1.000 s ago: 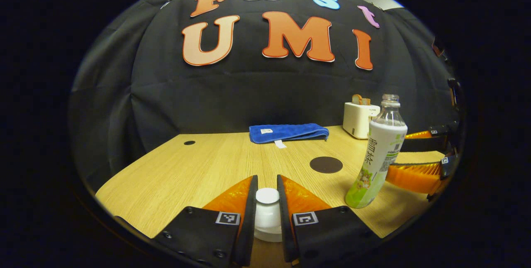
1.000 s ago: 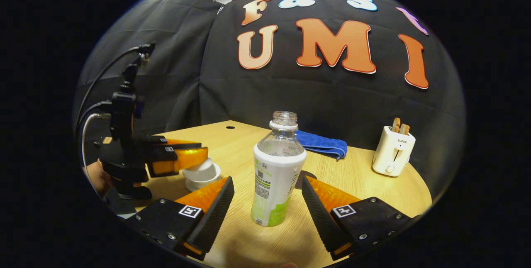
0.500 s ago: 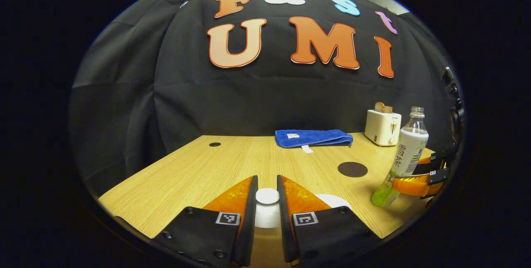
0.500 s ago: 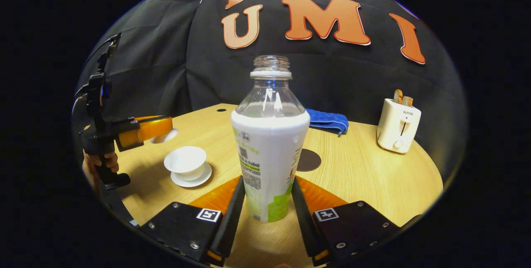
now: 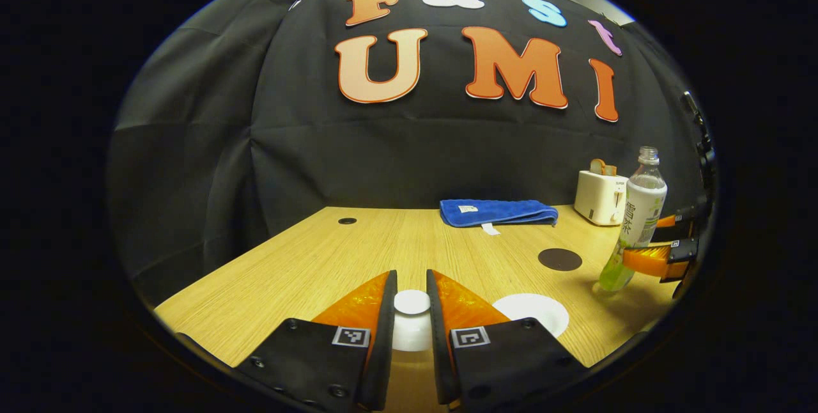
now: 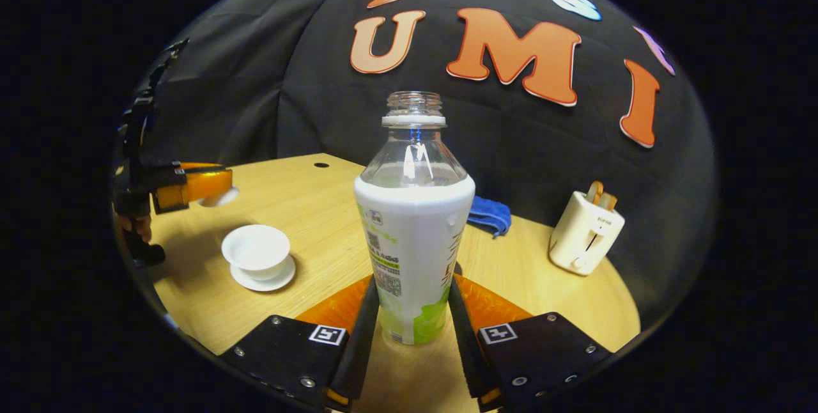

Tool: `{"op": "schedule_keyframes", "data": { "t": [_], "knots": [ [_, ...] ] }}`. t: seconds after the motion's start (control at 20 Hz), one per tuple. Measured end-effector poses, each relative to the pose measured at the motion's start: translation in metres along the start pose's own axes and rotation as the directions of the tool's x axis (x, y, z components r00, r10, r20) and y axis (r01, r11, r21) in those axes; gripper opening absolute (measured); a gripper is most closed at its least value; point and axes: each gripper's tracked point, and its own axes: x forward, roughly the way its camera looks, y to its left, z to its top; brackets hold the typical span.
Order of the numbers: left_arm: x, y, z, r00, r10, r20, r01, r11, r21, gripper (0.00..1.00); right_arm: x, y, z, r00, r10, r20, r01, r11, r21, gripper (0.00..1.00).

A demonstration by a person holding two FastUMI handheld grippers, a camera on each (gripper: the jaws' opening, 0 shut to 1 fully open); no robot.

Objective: Open the teacup lid with one hand, grasp the water bottle and pour water into the teacup with the other hand; after pouring, place the water bottle on the coaster and then close the teacup lid.

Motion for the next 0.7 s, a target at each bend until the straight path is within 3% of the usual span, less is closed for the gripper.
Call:
{"op": "schedule_keyframes", "data": {
  "t": [0.15,0.45,0.7],
  "knots": [
    [-0.002,0.013,0.000,1.000,0.021,-0.005,-0.021,1.000,-0.001,0.32,0.005,0.004,0.002,1.000,0.012,-0.011,-0.013,0.997,-0.083,0.61],
    [-0.007,0.033,-0.007,0.998,0.056,-0.003,-0.056,0.998,0.003,0.32,0.012,0.000,0.013,0.999,-0.048,0.023,0.052,0.959,-0.278,0.61],
    [-0.010,0.044,-0.013,0.998,0.069,-0.004,-0.069,0.998,-0.006,0.32,0.020,0.001,0.015,0.991,-0.114,0.064,0.131,0.883,-0.451,0.61]
  ]
}}
